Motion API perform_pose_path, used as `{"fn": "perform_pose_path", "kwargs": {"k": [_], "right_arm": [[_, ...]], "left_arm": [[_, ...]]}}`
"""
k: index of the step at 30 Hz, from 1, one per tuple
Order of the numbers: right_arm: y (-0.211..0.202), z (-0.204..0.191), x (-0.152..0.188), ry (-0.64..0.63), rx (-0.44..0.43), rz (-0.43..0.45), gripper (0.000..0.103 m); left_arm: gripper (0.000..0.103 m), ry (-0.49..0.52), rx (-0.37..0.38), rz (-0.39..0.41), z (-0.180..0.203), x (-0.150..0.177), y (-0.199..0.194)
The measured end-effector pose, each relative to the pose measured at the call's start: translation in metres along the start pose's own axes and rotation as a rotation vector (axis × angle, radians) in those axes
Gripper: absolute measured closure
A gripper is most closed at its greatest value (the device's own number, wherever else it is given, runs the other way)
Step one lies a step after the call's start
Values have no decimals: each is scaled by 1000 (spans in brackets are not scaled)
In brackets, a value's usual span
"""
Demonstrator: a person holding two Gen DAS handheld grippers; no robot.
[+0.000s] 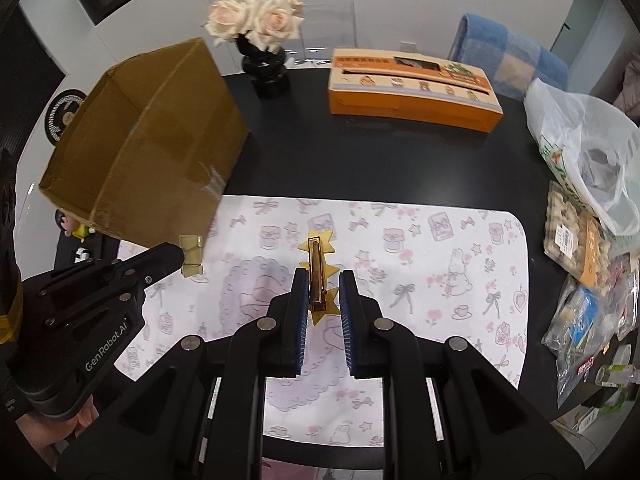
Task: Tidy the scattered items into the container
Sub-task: 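Carry the binder clip and star clip over the cardboard box with both tools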
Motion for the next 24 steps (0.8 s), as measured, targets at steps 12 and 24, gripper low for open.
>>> {"fn": "perform_pose_path", "kwargs": {"k": [12,24], "right_arm": [[-1,-95,-22,-112,-40,21,87],[15,-157,-43,-172,-80,21,87]], "left_arm": [[102,-37,-102,73,-74,-18,-37],[102,-94,-135,99,-139,-36,-49]]}}
Point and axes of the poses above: each gripper's, at about its wrist camera, not at the fingertips, and y roughly the way its jaws point, z to its right, x to its underside, the point moved 9 cm from there along y, roughly the way its jaws point, and after that the axes turned 12 degrees about -x, right-handed, at the moved point
